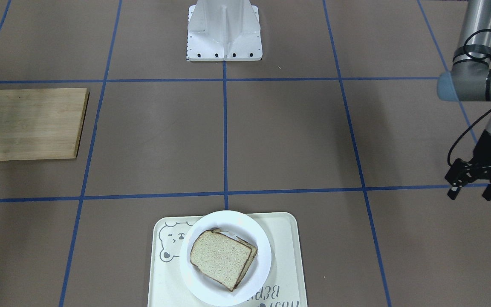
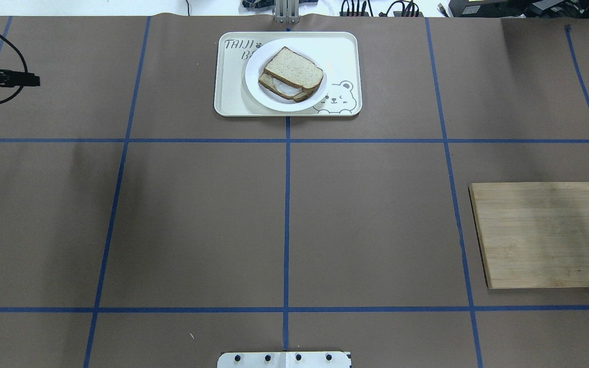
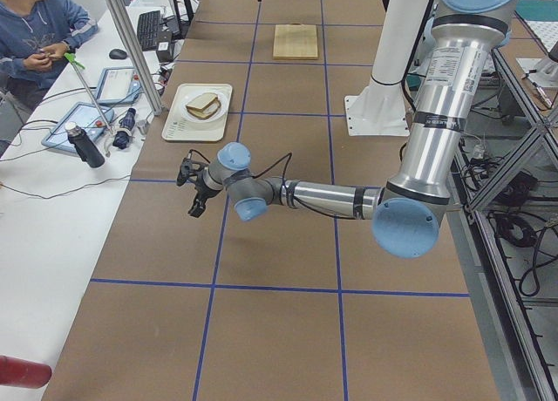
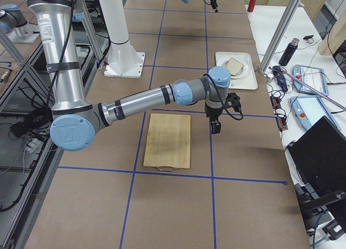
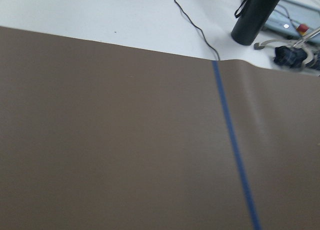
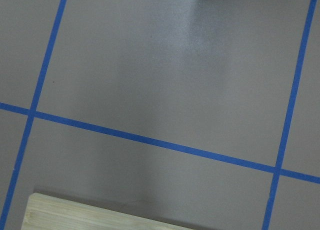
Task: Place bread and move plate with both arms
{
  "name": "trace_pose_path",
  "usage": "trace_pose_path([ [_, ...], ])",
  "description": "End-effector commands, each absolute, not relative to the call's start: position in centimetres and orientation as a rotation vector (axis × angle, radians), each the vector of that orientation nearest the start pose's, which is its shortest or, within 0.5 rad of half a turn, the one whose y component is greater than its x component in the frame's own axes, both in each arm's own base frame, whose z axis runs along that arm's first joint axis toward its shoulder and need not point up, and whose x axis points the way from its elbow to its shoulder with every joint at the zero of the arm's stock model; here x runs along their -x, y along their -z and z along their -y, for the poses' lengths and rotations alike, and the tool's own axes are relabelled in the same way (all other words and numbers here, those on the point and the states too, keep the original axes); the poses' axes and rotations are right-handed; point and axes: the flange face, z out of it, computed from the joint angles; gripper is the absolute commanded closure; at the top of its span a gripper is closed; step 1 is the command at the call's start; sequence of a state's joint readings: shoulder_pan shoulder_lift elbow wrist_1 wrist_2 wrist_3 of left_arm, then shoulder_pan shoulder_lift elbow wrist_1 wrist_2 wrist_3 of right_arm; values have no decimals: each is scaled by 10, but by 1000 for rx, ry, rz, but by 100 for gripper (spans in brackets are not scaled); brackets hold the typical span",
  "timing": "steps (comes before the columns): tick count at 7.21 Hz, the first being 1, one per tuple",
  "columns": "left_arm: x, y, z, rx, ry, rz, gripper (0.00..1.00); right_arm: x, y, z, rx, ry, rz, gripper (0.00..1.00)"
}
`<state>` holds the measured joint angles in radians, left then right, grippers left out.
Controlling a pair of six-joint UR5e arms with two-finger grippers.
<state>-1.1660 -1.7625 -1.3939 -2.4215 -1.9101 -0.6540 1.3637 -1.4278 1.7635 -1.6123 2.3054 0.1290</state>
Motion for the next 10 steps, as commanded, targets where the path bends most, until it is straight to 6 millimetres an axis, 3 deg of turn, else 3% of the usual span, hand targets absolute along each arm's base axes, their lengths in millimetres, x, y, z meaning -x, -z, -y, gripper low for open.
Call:
trace_pose_path([
  [1,-82,-591,604,-407,-92,-590,2,45,-499,552,-162,181,731,0],
  [2,-51,-593,602,-312,-78,-691,2,44,-503,553,-160,185,717,0],
  [3,-40,-599,597,-218,-76,-756,2,44,-510,552,-147,182,715,0],
  [4,-40,-595,593,-147,-65,-765,2,44,-521,549,-121,173,711,0],
  [6,-37,-556,574,-34,-132,-747,2,43,-527,546,-109,168,710,0],
  [7,-34,-547,561,-32,-139,-745,2,43,-530,544,-104,166,709,0],
  [10,-33,-571,537,-15,-136,-751,2,41,-534,537,-97,161,719,0],
])
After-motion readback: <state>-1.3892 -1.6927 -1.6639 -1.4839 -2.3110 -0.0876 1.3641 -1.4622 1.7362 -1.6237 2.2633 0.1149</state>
